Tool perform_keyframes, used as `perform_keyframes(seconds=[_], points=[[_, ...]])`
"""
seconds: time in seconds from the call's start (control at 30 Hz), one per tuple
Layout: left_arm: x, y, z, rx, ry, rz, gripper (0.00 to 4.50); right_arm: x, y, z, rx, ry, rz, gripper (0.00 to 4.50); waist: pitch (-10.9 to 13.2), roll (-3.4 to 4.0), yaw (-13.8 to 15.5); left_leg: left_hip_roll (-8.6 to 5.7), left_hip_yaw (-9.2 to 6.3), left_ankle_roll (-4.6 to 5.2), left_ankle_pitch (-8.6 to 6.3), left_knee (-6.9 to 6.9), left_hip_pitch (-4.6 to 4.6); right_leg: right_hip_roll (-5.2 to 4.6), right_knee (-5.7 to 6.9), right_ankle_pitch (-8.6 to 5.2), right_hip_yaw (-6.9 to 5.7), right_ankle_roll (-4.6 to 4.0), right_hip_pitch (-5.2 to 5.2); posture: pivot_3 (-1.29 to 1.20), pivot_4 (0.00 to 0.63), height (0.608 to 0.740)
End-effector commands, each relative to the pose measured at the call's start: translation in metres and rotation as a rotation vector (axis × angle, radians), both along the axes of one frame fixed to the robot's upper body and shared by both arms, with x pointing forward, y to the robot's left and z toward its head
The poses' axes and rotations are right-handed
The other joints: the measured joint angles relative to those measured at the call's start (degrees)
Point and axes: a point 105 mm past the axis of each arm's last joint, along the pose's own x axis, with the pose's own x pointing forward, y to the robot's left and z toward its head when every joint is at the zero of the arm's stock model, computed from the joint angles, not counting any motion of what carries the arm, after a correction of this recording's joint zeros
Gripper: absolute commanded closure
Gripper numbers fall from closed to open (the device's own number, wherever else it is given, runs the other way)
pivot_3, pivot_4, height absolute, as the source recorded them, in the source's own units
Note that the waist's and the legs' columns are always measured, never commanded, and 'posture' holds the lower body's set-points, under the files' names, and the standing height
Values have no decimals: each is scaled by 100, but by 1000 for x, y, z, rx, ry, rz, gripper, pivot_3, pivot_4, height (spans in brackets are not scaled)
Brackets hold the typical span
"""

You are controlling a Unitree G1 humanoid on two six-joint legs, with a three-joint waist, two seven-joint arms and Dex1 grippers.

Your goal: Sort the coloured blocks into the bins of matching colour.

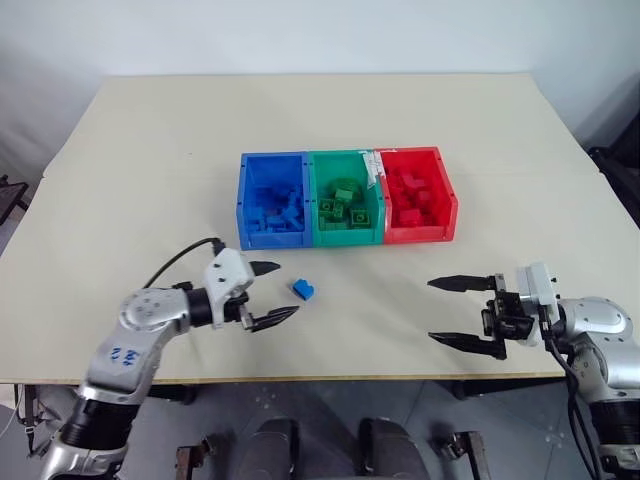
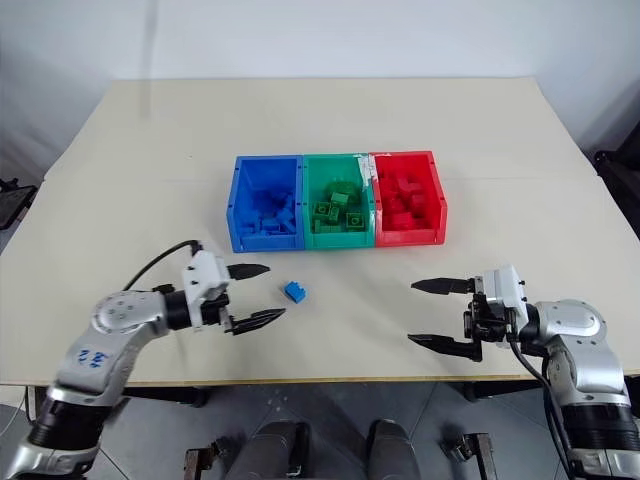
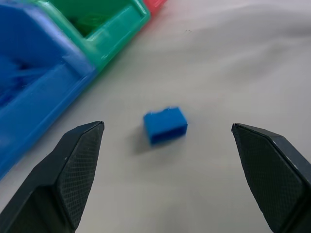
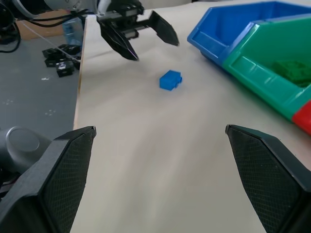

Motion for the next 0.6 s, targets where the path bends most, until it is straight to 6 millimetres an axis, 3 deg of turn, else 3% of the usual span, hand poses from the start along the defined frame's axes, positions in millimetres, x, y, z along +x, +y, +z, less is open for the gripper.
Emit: perform_keyframes(seconds=[0.03, 0.23, 0.37, 0.6], points=[[9, -10, -8, 28, 13, 34, 30, -5, -1, 13, 9, -59, -24, 0, 0, 0, 8, 0, 0, 0, 0, 2, 0, 0, 0, 0, 0, 0, 0, 0, 150, 740], [23, -23, -19, 31, 36, 102, 30, -15, -1, 12, 14, -53, -57, 0, 0, -1, 30, -1, -1, 1, 1, 8, -2, 0, -2, 1, 1, 1, 1, 0, 150, 740], [21, -30, -19, 9, 50, 85, 930, -17, -1, 12, 19, -51, -72, 0, 0, 0, 28, -2, -1, 2, 1, 11, 0, -2, -6, 1, 2, 2, 3, 0, 150, 740], [16, -27, -22, 7, 52, 76, 2985, -15, 4, 12, 28, -51, -68, 0, 0, 0, 27, -2, -2, 1, 1, 11, 1, -3, -9, 1, 3, 2, 4, 0, 150, 740]])
